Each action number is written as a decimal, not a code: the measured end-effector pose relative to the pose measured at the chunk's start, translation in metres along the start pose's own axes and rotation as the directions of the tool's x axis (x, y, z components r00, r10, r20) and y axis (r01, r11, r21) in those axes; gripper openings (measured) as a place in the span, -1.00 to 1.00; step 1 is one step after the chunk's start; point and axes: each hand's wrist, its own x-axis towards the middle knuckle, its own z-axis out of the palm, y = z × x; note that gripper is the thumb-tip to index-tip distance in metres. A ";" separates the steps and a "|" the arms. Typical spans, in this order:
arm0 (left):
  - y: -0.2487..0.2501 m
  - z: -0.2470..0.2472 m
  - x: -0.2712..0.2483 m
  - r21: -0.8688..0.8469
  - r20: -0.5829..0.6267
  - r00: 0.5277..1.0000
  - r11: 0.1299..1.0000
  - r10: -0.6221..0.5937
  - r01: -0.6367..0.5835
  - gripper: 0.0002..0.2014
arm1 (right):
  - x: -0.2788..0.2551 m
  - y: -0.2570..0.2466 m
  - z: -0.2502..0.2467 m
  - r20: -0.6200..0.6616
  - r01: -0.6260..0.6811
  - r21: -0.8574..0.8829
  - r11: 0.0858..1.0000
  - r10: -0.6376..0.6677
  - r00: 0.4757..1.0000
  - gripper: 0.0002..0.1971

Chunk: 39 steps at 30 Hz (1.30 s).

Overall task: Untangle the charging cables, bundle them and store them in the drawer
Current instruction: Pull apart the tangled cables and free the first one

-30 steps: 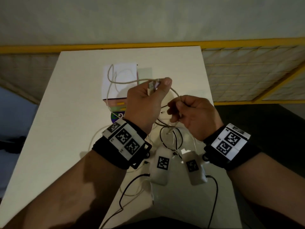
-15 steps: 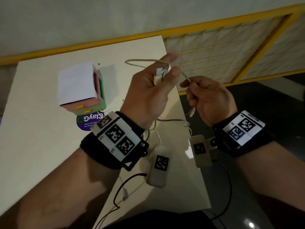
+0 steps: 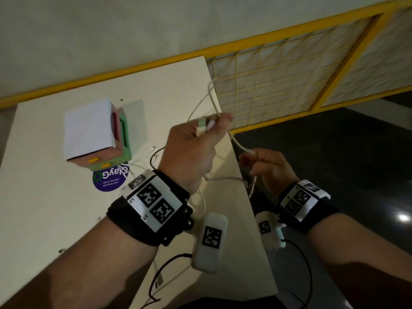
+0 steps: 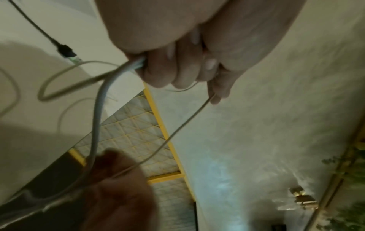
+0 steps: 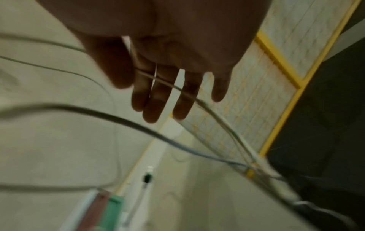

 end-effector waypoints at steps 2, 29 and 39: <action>-0.007 0.003 0.000 0.126 0.030 0.999 0.992 -0.011 0.007 -0.71 | -0.002 -0.009 0.005 0.091 0.105 0.050 0.993 -0.109 0.990 -0.71; 0.052 -0.036 0.001 -0.477 0.025 0.998 0.878 0.056 -0.037 -0.42 | -0.019 -0.069 0.064 0.387 0.416 -0.098 0.904 -0.351 0.853 -0.68; -0.018 -0.039 -0.001 0.018 -0.112 0.994 1.000 0.017 -0.015 -0.39 | -0.013 -0.078 0.076 0.304 0.497 -0.167 0.852 -0.435 0.847 -0.39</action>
